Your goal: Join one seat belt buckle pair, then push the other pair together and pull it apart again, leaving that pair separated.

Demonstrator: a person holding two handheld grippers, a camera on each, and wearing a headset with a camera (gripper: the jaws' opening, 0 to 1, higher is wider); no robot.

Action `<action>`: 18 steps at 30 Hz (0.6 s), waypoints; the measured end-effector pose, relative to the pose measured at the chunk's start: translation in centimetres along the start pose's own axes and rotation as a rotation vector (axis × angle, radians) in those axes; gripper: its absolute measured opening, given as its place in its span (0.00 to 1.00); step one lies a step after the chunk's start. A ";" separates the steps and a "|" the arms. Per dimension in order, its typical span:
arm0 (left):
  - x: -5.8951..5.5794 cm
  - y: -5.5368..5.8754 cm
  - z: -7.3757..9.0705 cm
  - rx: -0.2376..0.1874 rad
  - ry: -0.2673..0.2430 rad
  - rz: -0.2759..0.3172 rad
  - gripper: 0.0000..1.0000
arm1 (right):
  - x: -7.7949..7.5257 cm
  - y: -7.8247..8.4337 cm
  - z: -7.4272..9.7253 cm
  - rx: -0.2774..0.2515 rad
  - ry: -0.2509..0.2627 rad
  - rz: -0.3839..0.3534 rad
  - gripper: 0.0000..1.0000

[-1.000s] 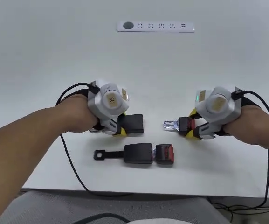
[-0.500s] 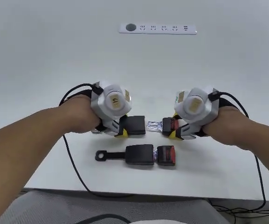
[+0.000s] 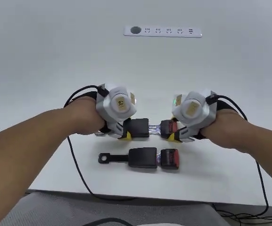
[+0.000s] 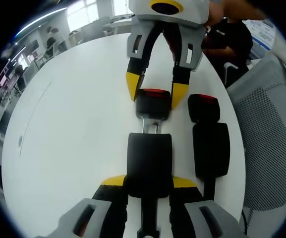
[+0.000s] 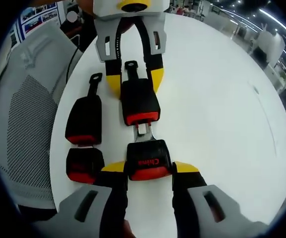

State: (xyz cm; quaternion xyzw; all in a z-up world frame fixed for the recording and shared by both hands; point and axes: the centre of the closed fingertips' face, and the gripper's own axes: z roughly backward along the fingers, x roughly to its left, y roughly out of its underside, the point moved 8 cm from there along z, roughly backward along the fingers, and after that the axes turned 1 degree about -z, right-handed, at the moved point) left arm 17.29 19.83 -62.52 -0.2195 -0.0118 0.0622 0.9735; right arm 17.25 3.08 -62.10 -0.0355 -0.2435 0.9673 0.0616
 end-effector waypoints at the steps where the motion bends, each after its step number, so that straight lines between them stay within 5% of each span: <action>1: 0.0 0.0 0.0 0.001 0.000 -0.001 0.33 | 0.0 0.0 -0.2 0.003 0.002 0.011 0.33; 18: -0.3 -0.3 0.1 -0.012 0.007 -0.023 0.32 | -0.2 -0.7 -0.8 -0.040 -0.019 -0.011 0.32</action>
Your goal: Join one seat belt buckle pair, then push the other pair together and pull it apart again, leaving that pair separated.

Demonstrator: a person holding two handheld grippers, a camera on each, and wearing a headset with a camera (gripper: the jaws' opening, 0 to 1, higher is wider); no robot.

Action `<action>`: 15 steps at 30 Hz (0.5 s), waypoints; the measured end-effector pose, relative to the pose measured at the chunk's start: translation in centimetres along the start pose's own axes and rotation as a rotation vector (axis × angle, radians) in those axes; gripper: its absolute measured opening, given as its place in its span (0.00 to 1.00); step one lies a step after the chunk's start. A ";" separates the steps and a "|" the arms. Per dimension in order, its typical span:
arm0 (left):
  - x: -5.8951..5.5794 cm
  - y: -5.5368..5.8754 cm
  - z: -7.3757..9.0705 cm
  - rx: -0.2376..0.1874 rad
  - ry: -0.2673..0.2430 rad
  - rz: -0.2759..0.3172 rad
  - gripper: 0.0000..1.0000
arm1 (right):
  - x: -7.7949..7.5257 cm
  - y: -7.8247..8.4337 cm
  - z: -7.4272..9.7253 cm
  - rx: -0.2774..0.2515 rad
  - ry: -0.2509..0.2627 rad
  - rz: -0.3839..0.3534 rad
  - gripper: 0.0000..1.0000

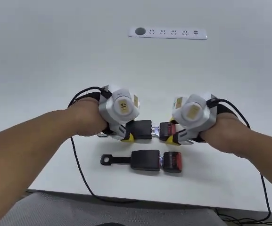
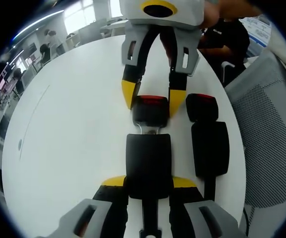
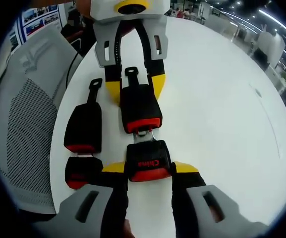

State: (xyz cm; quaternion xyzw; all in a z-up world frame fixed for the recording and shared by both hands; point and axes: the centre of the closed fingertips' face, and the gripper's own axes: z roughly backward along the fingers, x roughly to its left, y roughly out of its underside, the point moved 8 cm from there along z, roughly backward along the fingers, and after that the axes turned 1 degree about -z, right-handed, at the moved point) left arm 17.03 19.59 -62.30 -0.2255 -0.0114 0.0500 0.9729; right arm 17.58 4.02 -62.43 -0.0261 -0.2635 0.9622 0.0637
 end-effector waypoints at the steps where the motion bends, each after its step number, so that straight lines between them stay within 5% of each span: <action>1: 0.1 0.0 0.0 0.003 0.000 0.000 0.32 | 0.1 -0.2 -0.2 -0.004 -0.001 -0.003 0.32; 15: 0.2 0.0 0.1 0.019 0.003 -0.007 0.32 | 0.4 -0.8 -0.7 -0.006 0.007 -0.007 0.32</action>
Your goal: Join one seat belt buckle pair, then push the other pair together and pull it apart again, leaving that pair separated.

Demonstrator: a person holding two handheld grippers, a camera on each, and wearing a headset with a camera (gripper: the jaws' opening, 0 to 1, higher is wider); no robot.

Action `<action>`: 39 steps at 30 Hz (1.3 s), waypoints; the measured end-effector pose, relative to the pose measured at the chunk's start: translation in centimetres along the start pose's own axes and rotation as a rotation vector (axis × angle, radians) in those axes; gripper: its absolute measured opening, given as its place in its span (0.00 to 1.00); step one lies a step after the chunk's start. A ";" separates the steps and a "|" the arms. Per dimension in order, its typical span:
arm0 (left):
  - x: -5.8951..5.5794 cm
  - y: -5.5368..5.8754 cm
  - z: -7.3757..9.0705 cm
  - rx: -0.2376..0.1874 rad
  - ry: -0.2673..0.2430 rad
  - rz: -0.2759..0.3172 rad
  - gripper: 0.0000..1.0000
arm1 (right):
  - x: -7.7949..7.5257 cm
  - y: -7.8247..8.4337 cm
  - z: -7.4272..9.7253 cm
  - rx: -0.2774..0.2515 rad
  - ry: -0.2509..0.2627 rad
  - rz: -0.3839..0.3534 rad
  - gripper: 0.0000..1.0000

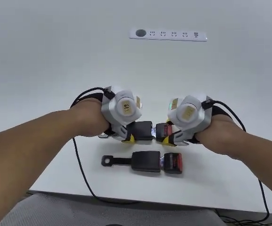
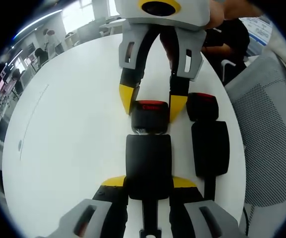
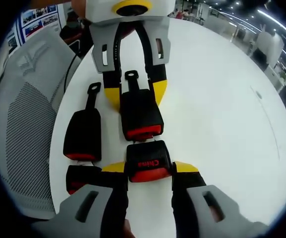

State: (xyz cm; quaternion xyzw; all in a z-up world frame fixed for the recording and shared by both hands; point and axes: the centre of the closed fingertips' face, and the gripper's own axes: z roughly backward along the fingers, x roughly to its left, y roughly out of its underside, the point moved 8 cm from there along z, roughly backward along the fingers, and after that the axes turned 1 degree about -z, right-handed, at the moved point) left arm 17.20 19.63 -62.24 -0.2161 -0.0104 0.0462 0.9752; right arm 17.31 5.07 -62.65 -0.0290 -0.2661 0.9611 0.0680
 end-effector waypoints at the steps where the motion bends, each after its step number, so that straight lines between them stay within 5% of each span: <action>1: 0.0 0.0 0.0 0.001 0.000 0.000 0.32 | 0.0 0.0 0.0 0.000 0.001 0.000 0.32; 21: 0.3 0.2 -0.2 0.002 0.000 0.006 0.32 | 0.0 0.4 0.6 0.019 0.007 -0.011 0.33; 28: 0.2 0.4 -0.2 -0.023 -0.003 0.013 0.32 | 0.0 1.3 1.2 -0.017 0.020 -0.033 0.34; 39: 0.0 0.0 -0.1 -0.005 -0.006 0.016 0.32 | 0.1 3.3 2.3 0.001 0.028 -0.049 0.34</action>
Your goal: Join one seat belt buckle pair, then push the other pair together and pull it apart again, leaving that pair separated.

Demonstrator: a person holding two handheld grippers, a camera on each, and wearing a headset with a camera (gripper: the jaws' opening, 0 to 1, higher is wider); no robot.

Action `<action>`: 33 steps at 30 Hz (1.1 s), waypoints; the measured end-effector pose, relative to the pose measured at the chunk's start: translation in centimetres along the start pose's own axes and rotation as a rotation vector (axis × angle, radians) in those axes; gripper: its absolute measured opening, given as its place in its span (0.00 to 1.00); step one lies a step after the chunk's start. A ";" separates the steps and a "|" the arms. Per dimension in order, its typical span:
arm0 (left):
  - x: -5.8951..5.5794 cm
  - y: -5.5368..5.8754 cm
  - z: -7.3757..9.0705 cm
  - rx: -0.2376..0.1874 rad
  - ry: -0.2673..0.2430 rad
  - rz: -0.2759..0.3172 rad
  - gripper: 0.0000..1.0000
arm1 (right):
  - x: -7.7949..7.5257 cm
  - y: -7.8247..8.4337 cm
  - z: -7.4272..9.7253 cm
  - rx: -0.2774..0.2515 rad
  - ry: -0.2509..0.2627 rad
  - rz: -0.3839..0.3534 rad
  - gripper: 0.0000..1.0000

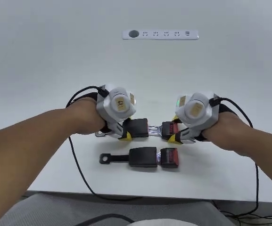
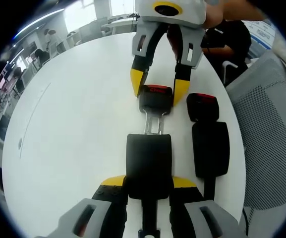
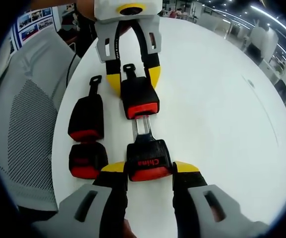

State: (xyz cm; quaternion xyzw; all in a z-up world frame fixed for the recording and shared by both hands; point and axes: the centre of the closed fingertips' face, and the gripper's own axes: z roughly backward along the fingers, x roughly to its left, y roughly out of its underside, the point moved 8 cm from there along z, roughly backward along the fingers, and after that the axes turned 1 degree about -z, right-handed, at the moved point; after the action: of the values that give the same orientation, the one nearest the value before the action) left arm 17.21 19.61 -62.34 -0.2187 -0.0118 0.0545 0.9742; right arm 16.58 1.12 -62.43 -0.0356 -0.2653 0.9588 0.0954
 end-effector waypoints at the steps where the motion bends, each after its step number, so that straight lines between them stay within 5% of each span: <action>1: -0.1 -0.1 0.0 0.000 -0.001 0.001 0.33 | 0.1 0.3 0.2 0.002 0.001 0.000 0.34; 16: 0.0 -0.1 0.2 -0.008 -0.002 0.004 0.33 | -0.3 5.2 3.4 0.060 0.032 -0.044 0.34; 33: -0.1 -0.2 0.2 0.017 -0.017 0.016 0.33 | -0.6 6.6 4.7 0.115 0.059 -0.044 0.35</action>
State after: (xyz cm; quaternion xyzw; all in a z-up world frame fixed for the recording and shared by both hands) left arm 17.15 19.51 -62.11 -0.2098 -0.0179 0.0643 0.9755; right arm 15.49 -6.85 -61.80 -0.0525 -0.2076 0.9686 0.1261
